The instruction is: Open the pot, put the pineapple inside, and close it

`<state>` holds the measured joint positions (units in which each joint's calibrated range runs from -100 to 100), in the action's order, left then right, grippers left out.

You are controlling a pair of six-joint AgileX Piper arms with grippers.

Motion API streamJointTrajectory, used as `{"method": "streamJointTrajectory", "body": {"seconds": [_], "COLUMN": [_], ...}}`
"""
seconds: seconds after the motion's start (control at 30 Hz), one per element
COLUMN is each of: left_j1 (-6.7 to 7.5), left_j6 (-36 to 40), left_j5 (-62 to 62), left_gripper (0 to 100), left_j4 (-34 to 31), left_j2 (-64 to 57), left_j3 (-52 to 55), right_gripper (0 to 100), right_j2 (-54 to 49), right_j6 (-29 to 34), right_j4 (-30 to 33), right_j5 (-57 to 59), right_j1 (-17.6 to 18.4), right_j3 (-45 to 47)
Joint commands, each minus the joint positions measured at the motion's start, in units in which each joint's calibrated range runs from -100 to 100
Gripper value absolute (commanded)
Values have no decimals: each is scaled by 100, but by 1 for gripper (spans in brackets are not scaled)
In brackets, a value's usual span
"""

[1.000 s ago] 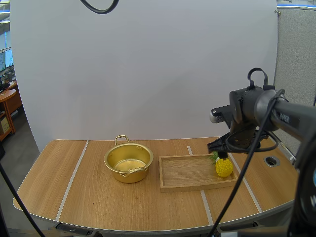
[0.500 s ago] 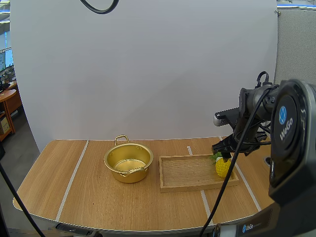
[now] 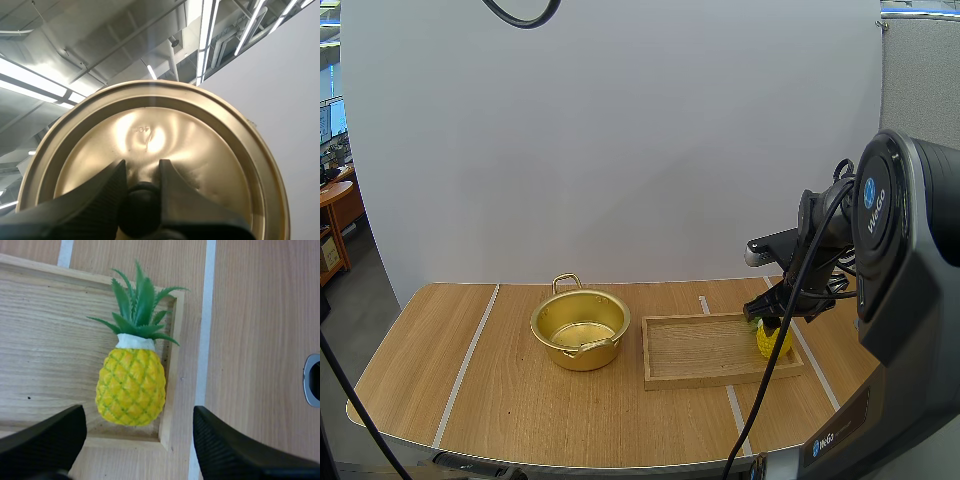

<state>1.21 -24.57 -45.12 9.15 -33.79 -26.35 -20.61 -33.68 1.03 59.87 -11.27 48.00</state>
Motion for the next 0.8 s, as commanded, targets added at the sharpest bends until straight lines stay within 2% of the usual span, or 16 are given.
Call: {"method": "streamJointTrajectory", "body": {"seconds": [0.0, 0.33, 0.77], "left_j1": [-1, -1, -1], "left_j6": [49, 49, 49], "left_j5": [199, 199, 199], "left_gripper": [0, 0, 0], "left_j4": [-45, -45, -45], "left_j2": [-44, -44, -44], "left_j3": [-43, -43, -43], "right_gripper": [100, 100, 100], "right_j2": [62, 272, 400], "right_j6": [-93, -167, -167], "right_j4": [-22, -286, -322], "right_j5": [-96, -40, -110], "right_j1": [-28, -28, -28], "right_j3": [-144, -287, -287]}}
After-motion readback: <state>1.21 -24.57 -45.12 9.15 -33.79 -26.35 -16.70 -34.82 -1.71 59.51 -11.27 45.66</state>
